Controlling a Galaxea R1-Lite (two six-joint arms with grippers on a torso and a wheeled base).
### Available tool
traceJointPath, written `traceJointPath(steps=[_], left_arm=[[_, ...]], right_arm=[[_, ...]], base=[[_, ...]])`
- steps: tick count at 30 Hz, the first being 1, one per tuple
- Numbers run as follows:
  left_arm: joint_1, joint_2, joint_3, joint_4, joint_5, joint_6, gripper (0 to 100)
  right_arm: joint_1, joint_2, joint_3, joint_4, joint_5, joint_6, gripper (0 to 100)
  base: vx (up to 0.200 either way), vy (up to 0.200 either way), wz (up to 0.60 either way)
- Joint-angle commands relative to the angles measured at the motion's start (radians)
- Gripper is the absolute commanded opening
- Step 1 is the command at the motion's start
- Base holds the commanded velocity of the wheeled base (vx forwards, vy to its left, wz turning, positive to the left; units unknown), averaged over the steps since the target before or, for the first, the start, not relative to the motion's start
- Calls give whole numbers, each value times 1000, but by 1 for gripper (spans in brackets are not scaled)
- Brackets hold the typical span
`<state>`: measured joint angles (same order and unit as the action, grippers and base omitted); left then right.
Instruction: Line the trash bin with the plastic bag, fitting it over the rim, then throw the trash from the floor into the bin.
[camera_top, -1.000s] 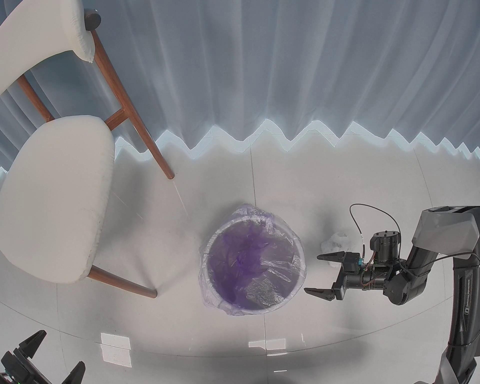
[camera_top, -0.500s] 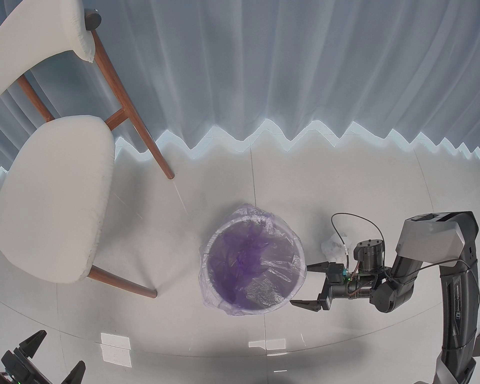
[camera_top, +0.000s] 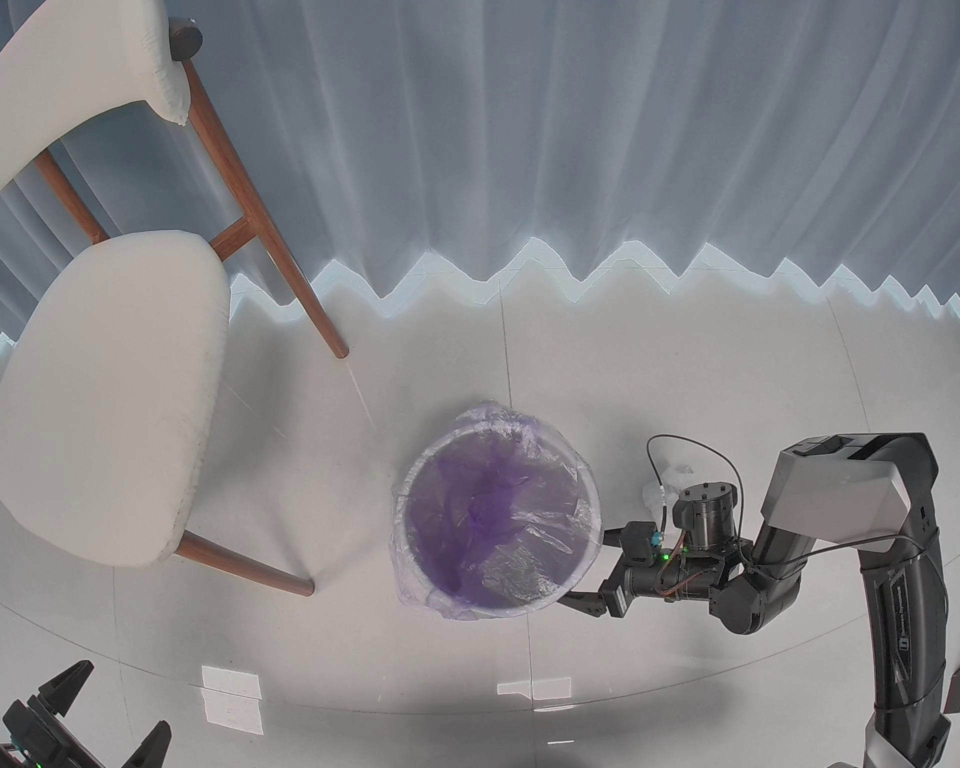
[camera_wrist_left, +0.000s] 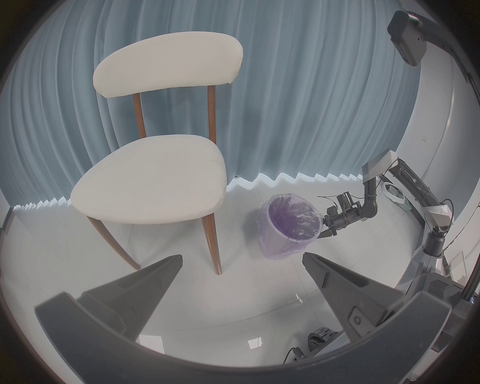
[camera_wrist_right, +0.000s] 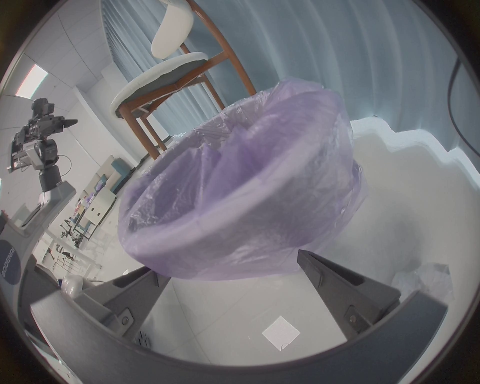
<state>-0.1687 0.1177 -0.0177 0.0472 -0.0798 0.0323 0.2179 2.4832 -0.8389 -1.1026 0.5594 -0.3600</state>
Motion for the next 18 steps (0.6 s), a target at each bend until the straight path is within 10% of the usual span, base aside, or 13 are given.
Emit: traceJointPath(steps=[1,5,6,18], left_arm=[[0,-3,18,0,0,0,100],[2,-7,18,0,0,0,100],[2,-6,18,0,2,0,100],[2,-7,18,0,0,0,100]], right_arm=[[21,23,-22,-30,-13,15,100],[21,49,-12,-105,-13,18,100],[21,52,-11,-112,-13,18,0],[18,52,43,-161,-13,18,0]], base=[[0,0,0],[0,0,0],[0,0,0],[0,0,0]])
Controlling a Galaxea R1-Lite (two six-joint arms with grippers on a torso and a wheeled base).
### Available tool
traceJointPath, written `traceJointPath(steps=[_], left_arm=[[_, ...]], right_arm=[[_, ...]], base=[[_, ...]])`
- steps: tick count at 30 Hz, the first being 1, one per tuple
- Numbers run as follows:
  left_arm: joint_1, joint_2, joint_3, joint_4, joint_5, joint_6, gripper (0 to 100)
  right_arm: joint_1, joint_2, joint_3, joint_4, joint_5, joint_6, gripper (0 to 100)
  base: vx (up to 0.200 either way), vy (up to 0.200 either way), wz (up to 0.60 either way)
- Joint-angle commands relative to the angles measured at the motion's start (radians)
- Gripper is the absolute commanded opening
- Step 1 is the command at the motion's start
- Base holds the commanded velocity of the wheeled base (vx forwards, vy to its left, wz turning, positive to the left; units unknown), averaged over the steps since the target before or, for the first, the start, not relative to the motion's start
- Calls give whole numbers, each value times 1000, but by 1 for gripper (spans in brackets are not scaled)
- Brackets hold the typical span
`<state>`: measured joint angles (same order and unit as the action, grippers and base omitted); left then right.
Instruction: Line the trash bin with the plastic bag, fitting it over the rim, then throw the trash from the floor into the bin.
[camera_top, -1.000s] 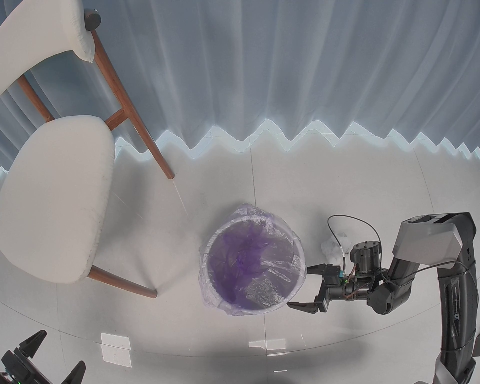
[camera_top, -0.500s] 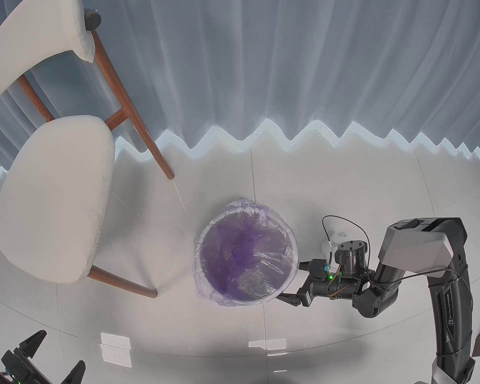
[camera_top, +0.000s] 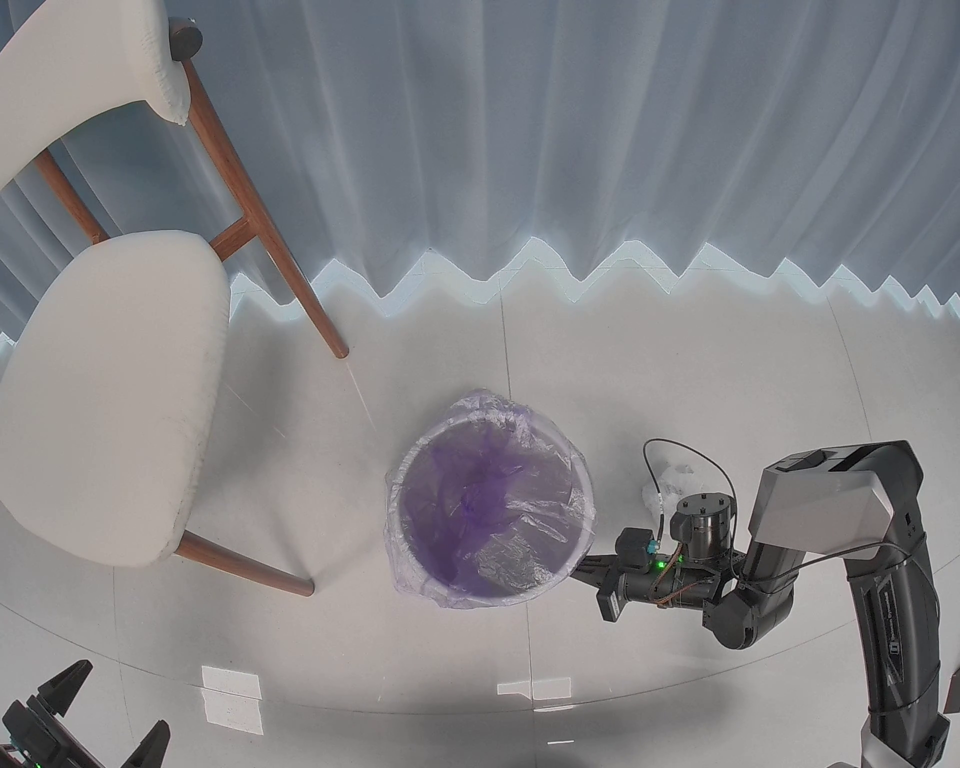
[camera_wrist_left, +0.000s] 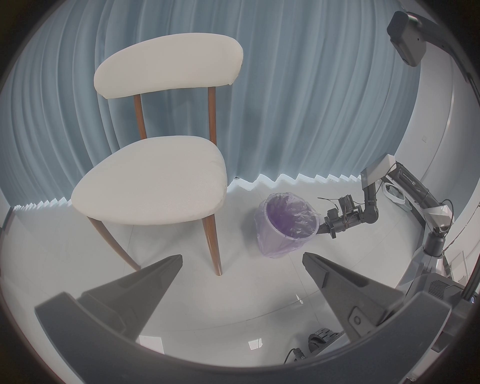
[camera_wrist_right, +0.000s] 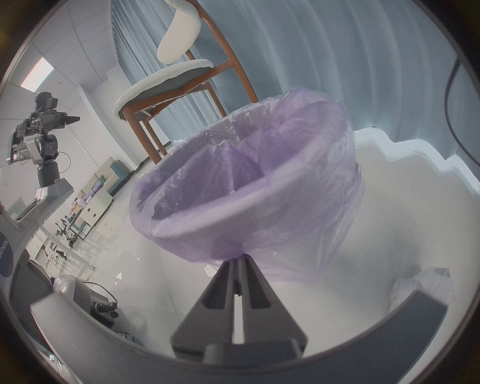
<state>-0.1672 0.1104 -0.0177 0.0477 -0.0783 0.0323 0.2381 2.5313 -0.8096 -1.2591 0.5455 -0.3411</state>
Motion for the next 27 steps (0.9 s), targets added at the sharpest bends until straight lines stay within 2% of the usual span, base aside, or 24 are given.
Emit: traceJointPath(steps=[1,8,16,20,21,24,27], left_arm=[[0,2,18,0,-1,0,100],[0,0,18,-2,0,1,100],[0,0,18,-2,-1,1,100],[0,0,18,-2,0,1,100],[0,0,18,-2,0,1,100],[0,0,18,-2,0,1,100],[0,0,18,-2,0,1,100]], right_arm=[[-2,4,17,-5,1,-1,0],[-5,7,35,9,-16,-1,0],[-11,4,20,99,-59,19,0],[-54,-19,49,101,-98,16,0],[-59,-19,49,101,-99,14,100],[-115,-11,24,93,-99,13,100],[-135,0,-13,98,-93,22,100]], base=[[0,0,0],[0,0,0],[0,0,0],[0,0,0],[0,0,0],[0,0,0],[0,0,0]])
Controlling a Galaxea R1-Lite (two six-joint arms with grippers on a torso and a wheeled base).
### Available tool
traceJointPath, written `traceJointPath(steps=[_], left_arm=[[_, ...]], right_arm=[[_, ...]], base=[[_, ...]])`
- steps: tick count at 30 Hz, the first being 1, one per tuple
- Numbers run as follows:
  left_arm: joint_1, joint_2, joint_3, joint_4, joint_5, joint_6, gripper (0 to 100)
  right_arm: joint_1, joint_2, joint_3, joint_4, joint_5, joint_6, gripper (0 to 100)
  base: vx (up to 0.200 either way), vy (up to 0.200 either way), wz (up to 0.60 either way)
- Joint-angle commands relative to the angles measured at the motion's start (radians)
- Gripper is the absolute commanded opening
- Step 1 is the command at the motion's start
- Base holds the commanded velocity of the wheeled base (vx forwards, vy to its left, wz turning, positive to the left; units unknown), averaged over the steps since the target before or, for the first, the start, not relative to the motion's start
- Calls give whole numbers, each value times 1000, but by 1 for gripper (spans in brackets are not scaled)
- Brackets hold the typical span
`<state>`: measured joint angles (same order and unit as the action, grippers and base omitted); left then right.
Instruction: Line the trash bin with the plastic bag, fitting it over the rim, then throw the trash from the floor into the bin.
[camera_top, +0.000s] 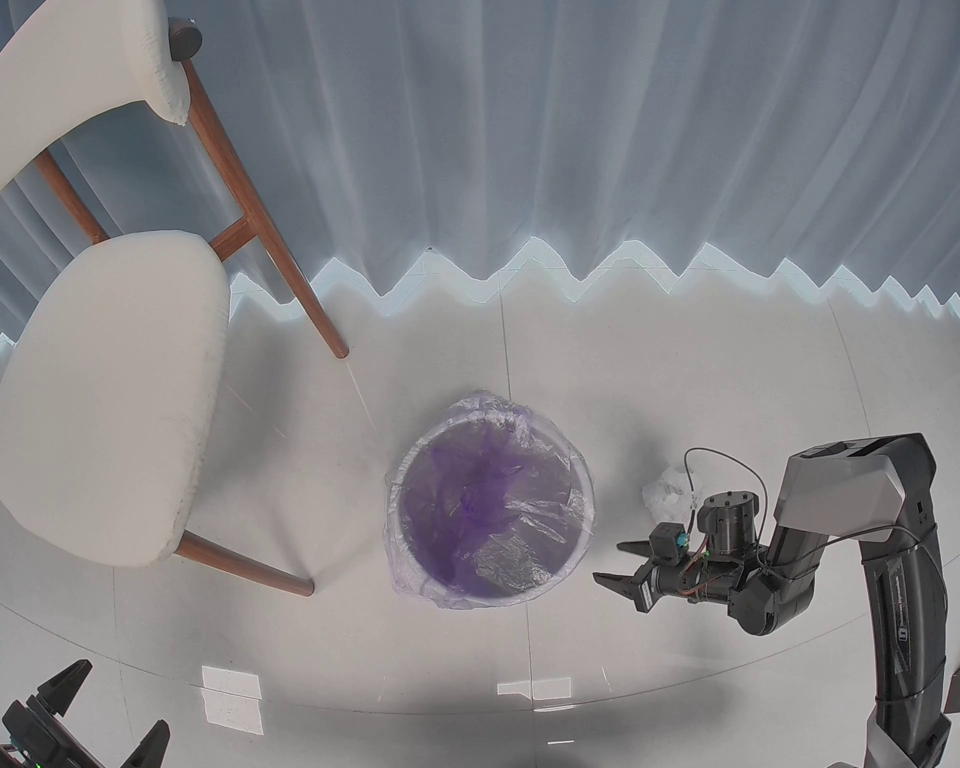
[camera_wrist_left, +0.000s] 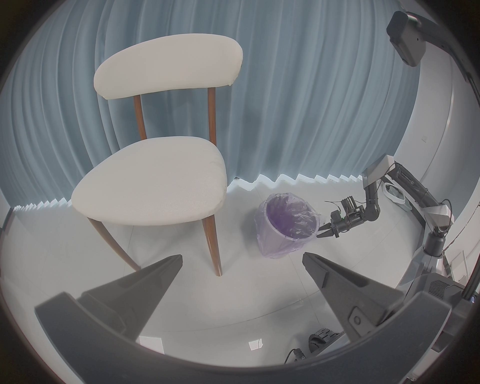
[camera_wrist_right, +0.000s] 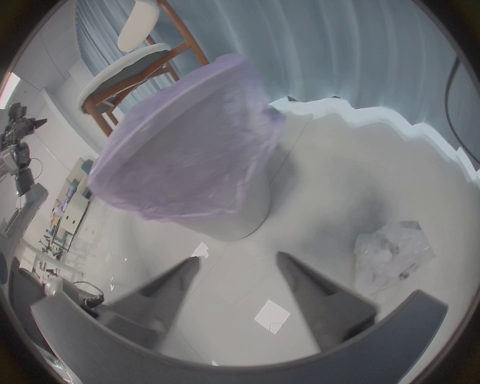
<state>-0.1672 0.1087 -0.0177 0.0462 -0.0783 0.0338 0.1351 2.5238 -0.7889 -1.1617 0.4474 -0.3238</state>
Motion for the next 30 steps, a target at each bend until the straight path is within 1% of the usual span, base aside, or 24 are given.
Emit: traceJointPath(steps=[1,2,3,7,10,13,15,19,23,24,27,30], left_arm=[[0,2,18,0,0,0,100],[0,2,18,0,0,0,100],[0,2,18,0,0,0,100],[0,2,18,0,0,0,100],[0,2,18,0,0,0,100],[0,2,18,0,0,0,100],[0,2,18,0,0,0,100],[0,2,18,0,0,0,100],[0,2,18,0,0,0,100],[0,2,18,0,0,0,100],[0,2,18,0,0,0,100],[0,2,18,0,0,0,100]], right_arm=[[-34,10,-39,2,5,5,100],[-34,10,-39,2,5,5,100],[-37,29,-76,4,17,5,100],[-9,39,-118,13,34,3,100],[-5,41,-145,33,42,3,100],[-5,56,-227,63,68,6,100],[-3,62,-259,76,73,6,100],[9,59,-286,126,86,5,100],[20,64,-323,134,99,5,100],[23,73,-337,134,103,5,0],[29,81,-342,135,114,5,0],[34,81,-339,135,158,5,0]], base=[[0,0,0],[0,0,0],[0,0,0],[0,0,0],[0,0,0],[0,0,0],[0,0,0],[0,0,0],[0,0,0],[0,0,0],[0,0,0],[0,0,0]])
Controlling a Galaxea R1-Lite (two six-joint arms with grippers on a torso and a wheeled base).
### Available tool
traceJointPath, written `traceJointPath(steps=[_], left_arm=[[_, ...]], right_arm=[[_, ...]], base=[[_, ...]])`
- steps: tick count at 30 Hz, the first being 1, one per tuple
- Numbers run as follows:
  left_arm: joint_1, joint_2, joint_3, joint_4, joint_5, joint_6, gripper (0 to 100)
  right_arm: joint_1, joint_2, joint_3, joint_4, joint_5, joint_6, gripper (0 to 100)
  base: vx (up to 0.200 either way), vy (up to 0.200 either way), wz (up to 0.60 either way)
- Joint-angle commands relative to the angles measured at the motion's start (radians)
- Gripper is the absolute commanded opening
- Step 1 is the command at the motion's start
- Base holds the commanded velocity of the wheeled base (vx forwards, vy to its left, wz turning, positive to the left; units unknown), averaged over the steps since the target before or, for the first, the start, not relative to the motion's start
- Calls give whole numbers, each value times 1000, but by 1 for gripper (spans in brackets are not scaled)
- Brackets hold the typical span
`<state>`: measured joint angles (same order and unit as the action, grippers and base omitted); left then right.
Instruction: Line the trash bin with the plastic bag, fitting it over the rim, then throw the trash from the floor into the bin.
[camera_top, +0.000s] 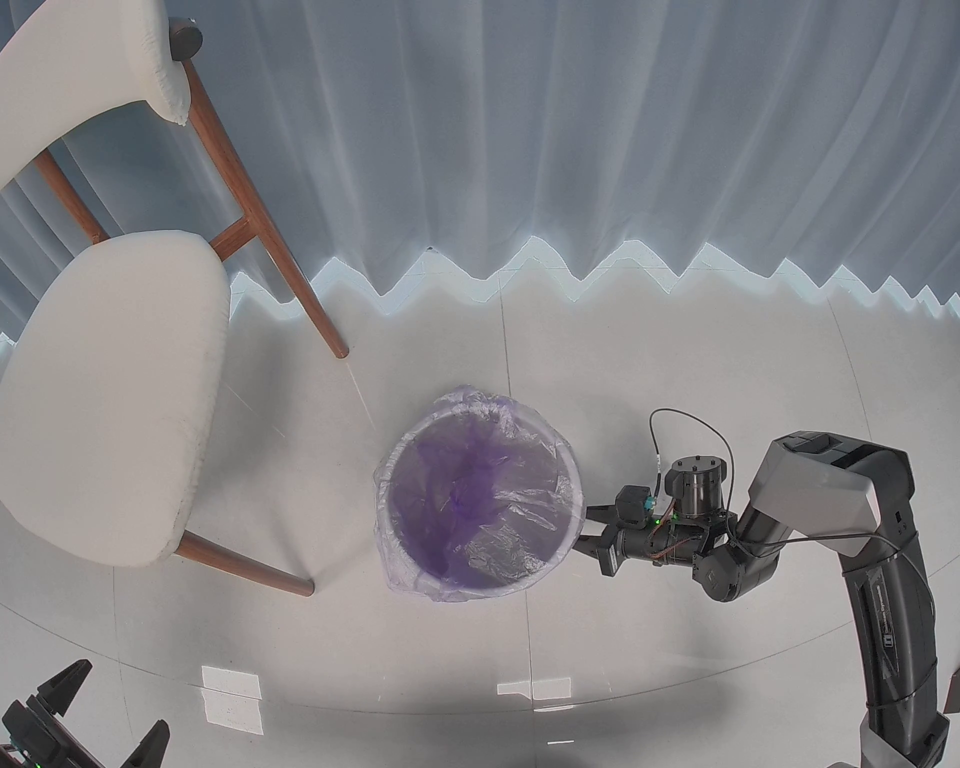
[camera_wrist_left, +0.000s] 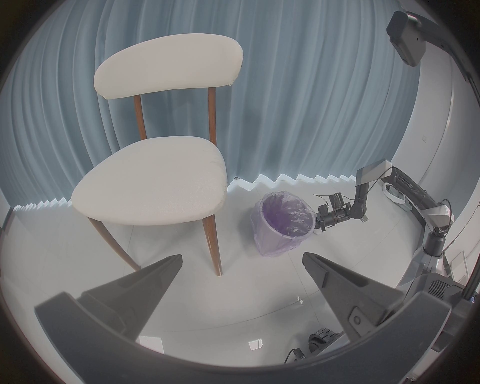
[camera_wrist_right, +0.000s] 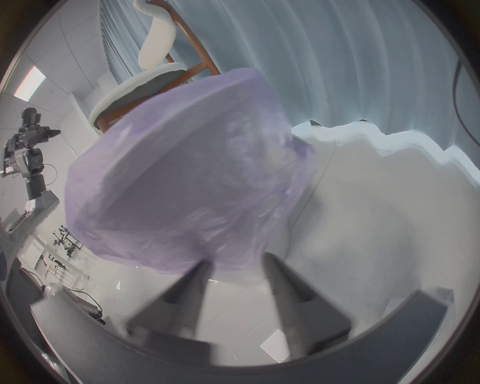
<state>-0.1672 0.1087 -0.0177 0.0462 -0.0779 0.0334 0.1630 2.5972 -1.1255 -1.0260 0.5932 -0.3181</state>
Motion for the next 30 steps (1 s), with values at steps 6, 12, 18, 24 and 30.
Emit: traceJointPath(steps=[6,12,18,24,30], left_arm=[[0,2,18,0,0,-1,100],[0,2,18,0,0,0,100],[0,2,18,0,0,-1,100],[0,2,18,0,0,0,100],[0,2,18,0,0,0,100]], right_arm=[[9,7,1,-3,48,-9,0],[6,-3,52,-5,63,-81,0],[6,-28,150,-11,63,-118,0],[3,-29,148,10,57,-113,0],[-34,-69,151,110,46,-107,0]], base=[[0,0,0],[0,0,0],[0,0,0],[0,0,0],[0,0,0]])
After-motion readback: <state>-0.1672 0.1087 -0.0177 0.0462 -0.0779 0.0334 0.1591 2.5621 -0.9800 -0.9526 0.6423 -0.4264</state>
